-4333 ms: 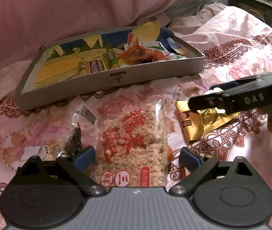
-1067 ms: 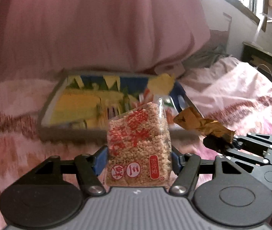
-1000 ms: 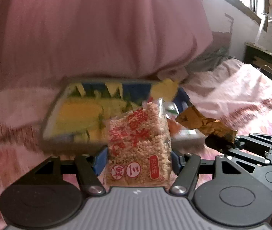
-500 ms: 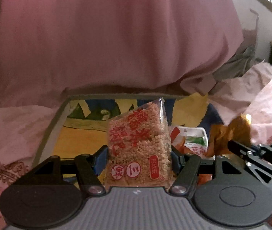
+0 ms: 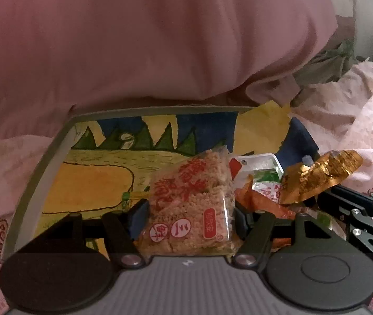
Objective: Organize snacks
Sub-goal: 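Drop the rice-cracker pack from the left tool while the right tool releases the gold pack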
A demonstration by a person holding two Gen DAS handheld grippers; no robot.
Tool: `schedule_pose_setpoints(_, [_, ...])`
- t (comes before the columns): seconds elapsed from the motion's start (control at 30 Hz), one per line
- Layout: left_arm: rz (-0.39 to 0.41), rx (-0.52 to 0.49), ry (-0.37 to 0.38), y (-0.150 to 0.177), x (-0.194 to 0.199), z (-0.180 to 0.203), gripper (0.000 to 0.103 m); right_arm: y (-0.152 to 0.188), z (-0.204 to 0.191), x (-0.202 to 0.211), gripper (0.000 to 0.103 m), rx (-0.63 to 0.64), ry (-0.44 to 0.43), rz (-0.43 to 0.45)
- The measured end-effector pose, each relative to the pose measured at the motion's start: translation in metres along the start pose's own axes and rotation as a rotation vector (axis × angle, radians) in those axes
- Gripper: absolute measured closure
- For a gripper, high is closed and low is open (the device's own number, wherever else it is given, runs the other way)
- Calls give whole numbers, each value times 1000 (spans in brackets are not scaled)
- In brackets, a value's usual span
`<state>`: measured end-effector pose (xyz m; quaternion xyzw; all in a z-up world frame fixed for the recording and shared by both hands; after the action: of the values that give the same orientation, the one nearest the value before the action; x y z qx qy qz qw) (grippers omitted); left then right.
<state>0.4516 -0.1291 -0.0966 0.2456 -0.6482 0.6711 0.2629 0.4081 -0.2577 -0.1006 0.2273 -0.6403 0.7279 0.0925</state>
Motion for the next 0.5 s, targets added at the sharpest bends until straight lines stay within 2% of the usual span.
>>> schedule_pose_setpoints(0.13, [-17, 18, 4, 1, 3, -1, 21, -1, 1, 4, 75, 0, -1, 2])
schedule_pose_setpoints(0.37, [-1, 59, 7, 0, 19, -11, 12, -5, 6, 14, 64, -29, 3, 15])
schedule_pose_setpoints(0.5, [18, 116, 13, 0, 34, -21, 7, -9, 8, 28, 45, -40, 9, 38])
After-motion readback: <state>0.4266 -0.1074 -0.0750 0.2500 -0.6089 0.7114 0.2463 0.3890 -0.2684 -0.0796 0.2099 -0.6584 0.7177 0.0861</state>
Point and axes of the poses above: each gripper's, at about its wrist camera, not at the fingertips, and x roughly against the way its jaws point, z to its right, y to its underside, the point moved 10 cm from there along -x, roughly the way its jaws point, and after that the axes turned 5 degrees about x, right-handed, at the moved point
